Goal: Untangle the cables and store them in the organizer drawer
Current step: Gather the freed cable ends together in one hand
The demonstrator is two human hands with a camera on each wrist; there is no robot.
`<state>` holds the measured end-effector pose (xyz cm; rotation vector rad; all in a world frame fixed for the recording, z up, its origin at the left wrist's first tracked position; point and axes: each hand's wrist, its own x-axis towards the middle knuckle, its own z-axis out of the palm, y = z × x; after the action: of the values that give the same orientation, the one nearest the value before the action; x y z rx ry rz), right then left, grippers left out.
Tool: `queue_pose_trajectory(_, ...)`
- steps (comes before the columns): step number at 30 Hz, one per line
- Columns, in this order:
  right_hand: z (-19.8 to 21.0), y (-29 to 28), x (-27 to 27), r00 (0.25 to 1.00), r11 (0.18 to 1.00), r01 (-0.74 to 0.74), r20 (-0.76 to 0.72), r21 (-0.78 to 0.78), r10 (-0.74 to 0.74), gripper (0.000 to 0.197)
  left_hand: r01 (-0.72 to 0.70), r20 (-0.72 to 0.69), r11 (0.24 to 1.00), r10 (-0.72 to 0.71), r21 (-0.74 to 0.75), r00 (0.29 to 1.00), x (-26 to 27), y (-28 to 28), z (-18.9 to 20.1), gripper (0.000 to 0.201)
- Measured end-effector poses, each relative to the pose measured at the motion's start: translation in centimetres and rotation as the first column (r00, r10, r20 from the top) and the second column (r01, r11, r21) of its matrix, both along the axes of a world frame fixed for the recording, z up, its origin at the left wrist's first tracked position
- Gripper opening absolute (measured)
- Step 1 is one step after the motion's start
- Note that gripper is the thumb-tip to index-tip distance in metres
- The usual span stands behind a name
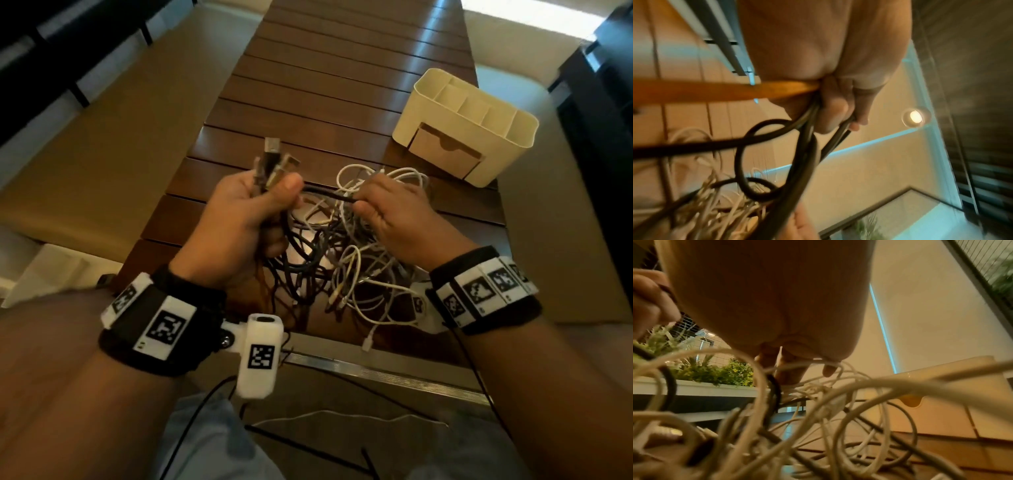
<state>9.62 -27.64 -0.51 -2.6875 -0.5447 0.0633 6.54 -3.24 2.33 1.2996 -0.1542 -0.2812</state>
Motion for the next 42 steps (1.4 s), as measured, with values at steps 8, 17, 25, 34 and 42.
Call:
queue_pose_trajectory(8, 1.9, -1.6, 0.8, 0.96, 0.939, 0.108, 0.212, 0.327, -0.184, 0.014, 0.191, -0.177, 0.873, -0.123, 0.449, 0.977, 0.8, 1.6, -2.4, 0.03)
queue_pose_trajectory(17, 2.3, -1.0, 0.1, 0.988, 1.0, 0.029, 0.152, 0.006, -0.029, 0.013, -0.322, 0.308, 0.746, 0.163, 0.583, 0.937, 1.1, 1.9, 3.5, 0.021)
queue_pose_trajectory(25, 1.8, 0.4, -0.8, 0.977, 0.999, -0.015, 0.211, -0.05, 0.026, 0.018, -0.078, 0.209, 0.476, -0.229, 0.876, 0.951, 2.2, -4.8, 1.8, 0.016)
queue_pose_trajectory(34, 1.8, -2.4, -1.2, 0.977, 0.979, 0.167, -0.15, 0.113, -0.149, 0.051, -0.208, 0.38, 0.511, -0.26, 0.834, 0.887, 0.4, -4.7, 2.9, 0.018)
queue_pose_trajectory(42, 0.3, -3.9, 0.6, 0.886, 0.87, 0.43, 0.072, 0.242, -0.458, 0.022, -0.462, 0.579, 0.643, 0.035, 0.611, 0.815, -1.0, -2.3, 6.1, 0.021)
